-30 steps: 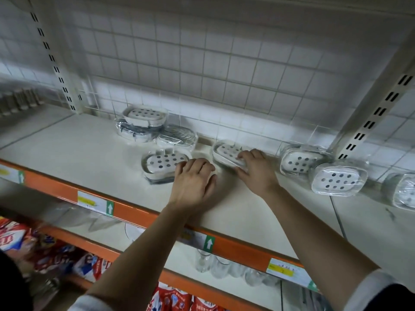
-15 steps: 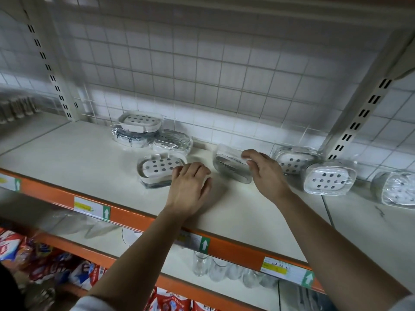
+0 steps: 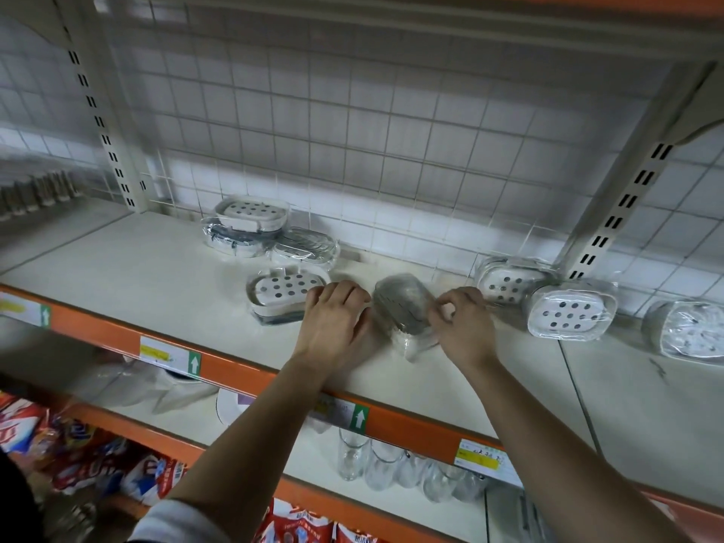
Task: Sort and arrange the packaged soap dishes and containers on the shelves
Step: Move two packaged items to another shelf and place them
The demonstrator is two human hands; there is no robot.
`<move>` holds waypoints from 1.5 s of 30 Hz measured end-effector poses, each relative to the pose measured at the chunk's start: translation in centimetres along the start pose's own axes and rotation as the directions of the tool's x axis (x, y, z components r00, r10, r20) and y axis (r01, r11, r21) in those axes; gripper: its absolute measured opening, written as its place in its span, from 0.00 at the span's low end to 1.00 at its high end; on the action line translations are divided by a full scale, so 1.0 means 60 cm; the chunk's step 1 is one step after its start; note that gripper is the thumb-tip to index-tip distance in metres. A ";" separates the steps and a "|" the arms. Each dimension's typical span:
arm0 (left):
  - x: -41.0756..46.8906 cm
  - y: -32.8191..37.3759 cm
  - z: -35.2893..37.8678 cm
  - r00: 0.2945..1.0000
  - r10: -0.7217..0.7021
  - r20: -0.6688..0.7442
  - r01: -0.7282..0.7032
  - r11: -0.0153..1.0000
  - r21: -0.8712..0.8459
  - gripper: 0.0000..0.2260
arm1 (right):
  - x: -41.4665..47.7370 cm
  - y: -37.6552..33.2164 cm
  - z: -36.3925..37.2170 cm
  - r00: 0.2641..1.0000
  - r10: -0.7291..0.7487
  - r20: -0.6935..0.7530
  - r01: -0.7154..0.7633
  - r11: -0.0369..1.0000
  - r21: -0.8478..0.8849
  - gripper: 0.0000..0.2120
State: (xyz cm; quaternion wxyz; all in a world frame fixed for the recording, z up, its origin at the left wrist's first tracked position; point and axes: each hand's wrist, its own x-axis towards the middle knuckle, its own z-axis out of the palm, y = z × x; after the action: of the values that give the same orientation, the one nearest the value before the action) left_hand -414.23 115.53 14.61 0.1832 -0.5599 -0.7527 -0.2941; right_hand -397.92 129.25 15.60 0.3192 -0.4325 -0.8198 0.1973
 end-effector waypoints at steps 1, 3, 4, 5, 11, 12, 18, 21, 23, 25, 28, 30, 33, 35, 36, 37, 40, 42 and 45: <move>-0.001 0.001 -0.003 1.000 0.016 0.001 -0.016 1.000 -0.012 0.07 | -0.011 0.007 0.004 1.000 -0.026 -0.003 0.026 0.999 -0.036 0.11; -0.004 -0.001 -0.012 0.999 0.041 -0.004 -0.042 0.998 -0.041 0.11 | -0.029 0.018 0.007 0.991 -0.127 -0.053 0.126 0.992 -0.018 0.11; -0.006 -0.007 -0.018 0.999 0.036 -0.012 -0.037 0.998 -0.047 0.11 | -0.036 0.019 0.005 0.979 -0.189 -0.082 0.189 0.982 -0.006 0.12; -0.007 -0.016 -0.023 1.000 0.016 -0.020 -0.017 0.999 -0.043 0.10 | -0.041 0.020 0.003 0.965 -0.243 -0.095 0.244 0.970 -0.007 0.13; -0.023 -0.115 -0.056 0.948 -0.303 0.100 0.293 0.950 0.105 0.22 | -0.054 0.008 0.001 0.923 -0.360 0.133 0.376 0.918 -0.124 0.28; -0.026 -0.125 -0.058 0.935 -0.322 0.152 0.301 0.943 0.144 0.25 | -0.055 0.007 0.002 0.926 -0.353 0.132 0.370 0.917 -0.148 0.29; -0.033 -0.103 -0.064 0.968 -0.180 0.177 0.145 0.971 0.192 0.24 | -0.056 0.003 0.010 0.943 -0.310 0.118 0.331 0.907 -0.261 0.33; -0.035 -0.089 -0.062 0.971 -0.144 0.190 0.114 0.981 0.160 0.24 | -0.055 0.003 0.017 0.962 -0.251 0.110 0.274 0.907 -0.321 0.29; -0.036 -0.086 -0.059 0.972 -0.127 0.197 0.105 0.987 0.119 0.24 | -0.055 0.002 0.019 0.970 -0.218 0.111 0.243 0.902 -0.356 0.31; -0.035 -0.085 -0.059 0.974 -0.097 0.206 0.087 0.994 0.059 0.24 | -0.057 -0.002 0.017 0.972 -0.205 0.113 0.232 0.901 -0.367 0.35; -0.040 -0.086 -0.058 0.976 0.005 0.219 0.002 0.999 -0.034 0.24 | -0.059 -0.004 0.014 0.973 -0.210 0.098 0.231 0.911 -0.342 0.37; -0.043 -0.082 -0.059 0.976 0.020 0.215 -0.009 0.998 -0.055 0.23 | -0.058 -0.003 0.014 0.974 -0.205 0.093 0.225 0.913 -0.341 0.34; -0.035 -0.068 -0.064 0.982 -0.061 0.181 0.072 0.996 -0.054 0.25 | -0.055 0.002 0.017 0.977 -0.191 0.091 0.211 0.913 -0.349 0.28; -0.030 -0.056 -0.067 0.988 -0.067 0.136 0.081 0.992 -0.099 0.22 | -0.055 0.003 0.017 0.979 -0.178 0.095 0.200 0.916 -0.349 0.28; -0.028 -0.052 -0.067 0.990 -0.058 0.128 0.072 0.992 -0.105 0.19 | -0.054 0.002 0.017 0.979 -0.176 0.100 0.200 0.914 -0.353 0.28; -0.028 -0.049 -0.066 0.990 -0.052 0.133 0.065 0.993 -0.097 0.16 | -0.054 0.002 0.017 0.979 -0.177 0.104 0.203 0.911 -0.360 0.28; -0.028 -0.046 -0.057 0.983 -0.093 0.157 0.113 0.986 -0.122 0.15 | -0.053 0.000 0.015 0.978 -0.177 0.110 0.205 0.907 -0.368 0.28; -0.023 -0.042 -0.052 0.975 -0.148 0.163 0.180 0.963 -0.203 0.15 | -0.053 0.000 0.015 0.979 -0.175 0.107 0.202 0.912 -0.356 0.28; -0.020 -0.038 -0.041 0.972 -0.171 0.161 0.211 0.937 -0.279 0.18 | -0.053 0.001 0.015 0.979 -0.174 0.105 0.200 0.916 -0.348 0.28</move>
State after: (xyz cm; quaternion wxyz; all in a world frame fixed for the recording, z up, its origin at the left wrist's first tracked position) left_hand -416.19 112.61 15.21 0.0174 -0.5236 -0.7618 -0.3811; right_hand -397.18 126.59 13.80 0.2234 -0.3956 -0.8904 0.0294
